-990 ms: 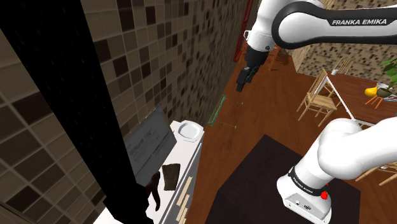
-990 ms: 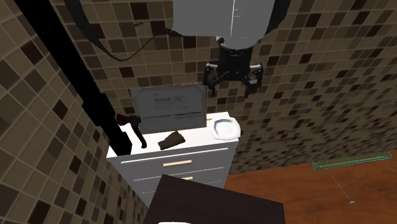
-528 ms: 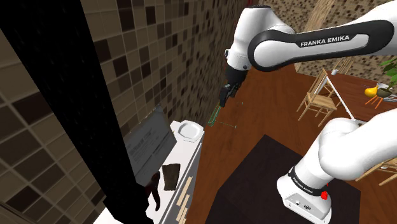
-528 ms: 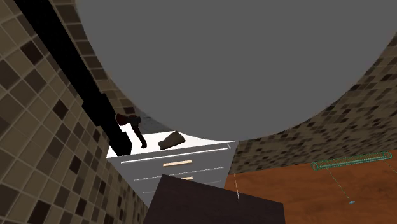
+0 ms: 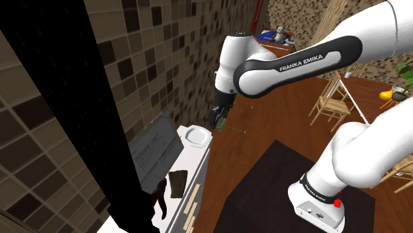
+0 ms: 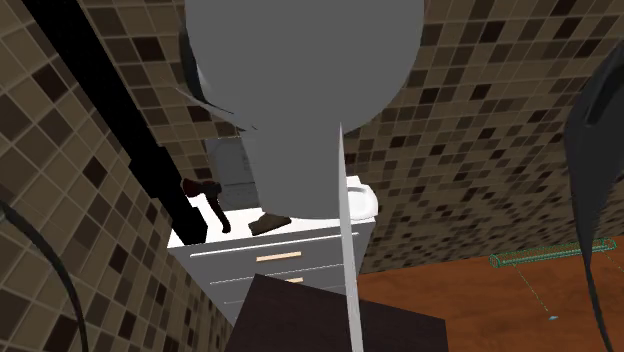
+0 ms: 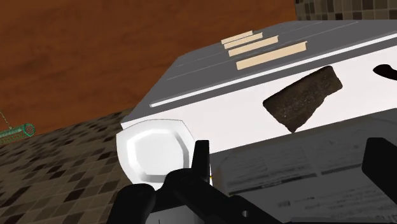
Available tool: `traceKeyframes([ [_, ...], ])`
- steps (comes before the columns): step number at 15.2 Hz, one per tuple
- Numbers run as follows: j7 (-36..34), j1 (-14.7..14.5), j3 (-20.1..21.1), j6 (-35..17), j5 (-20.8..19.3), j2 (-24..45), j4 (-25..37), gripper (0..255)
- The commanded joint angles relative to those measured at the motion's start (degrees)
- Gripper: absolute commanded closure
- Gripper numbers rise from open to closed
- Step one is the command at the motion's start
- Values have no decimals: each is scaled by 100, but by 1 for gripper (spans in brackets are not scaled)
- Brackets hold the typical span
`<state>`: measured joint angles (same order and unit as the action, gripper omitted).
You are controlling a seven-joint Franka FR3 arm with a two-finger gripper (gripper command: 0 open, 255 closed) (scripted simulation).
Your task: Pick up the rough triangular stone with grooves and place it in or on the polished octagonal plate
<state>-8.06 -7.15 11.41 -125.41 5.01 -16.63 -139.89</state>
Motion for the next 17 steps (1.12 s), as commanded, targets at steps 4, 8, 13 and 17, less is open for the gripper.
traceKeyframes([
  [4,-422,-164,315,-669,24,1006,286,0],
  [8,-750,-298,493,-1090,-68,1808,620,0],
  [13,-1178,-532,613,-1502,-287,2839,1181,0],
  [17,-1493,-784,626,-1726,-478,3667,1743,0],
])
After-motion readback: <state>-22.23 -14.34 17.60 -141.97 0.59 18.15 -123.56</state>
